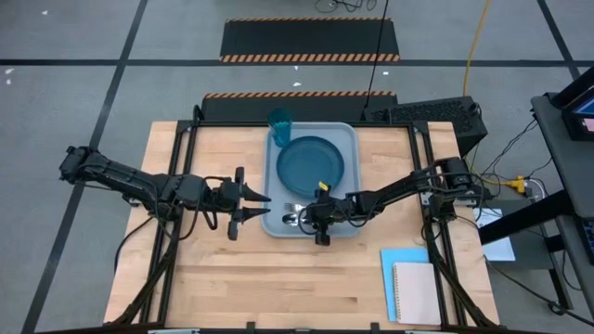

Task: Pick and place plate/cup/fork/spoon on tray
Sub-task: Put the orange spoon on the gray serving tray to the left of the orange fork

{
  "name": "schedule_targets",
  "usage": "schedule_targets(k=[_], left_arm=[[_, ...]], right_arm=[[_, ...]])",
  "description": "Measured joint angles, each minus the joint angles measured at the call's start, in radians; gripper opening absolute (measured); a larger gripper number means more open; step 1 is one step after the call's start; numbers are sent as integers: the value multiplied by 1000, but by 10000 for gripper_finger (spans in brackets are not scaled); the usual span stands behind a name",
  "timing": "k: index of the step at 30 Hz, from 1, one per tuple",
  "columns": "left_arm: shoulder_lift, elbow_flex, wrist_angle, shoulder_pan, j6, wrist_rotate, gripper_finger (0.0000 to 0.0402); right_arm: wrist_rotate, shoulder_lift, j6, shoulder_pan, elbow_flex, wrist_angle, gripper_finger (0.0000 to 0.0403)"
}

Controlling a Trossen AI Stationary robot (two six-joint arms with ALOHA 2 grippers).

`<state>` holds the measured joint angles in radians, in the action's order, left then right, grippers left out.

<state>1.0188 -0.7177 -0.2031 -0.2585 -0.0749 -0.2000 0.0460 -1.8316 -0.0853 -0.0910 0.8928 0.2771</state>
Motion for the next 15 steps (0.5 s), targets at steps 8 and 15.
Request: schedule_targets(k=[8,15], left_arm=[[3,0,1,-12,-1,46,90],[3,0,-1,-12,15,45,45]], right_arm=[[0,-4,15,0,0,-3,34],[0,-6,22,0,0,-6,34]])
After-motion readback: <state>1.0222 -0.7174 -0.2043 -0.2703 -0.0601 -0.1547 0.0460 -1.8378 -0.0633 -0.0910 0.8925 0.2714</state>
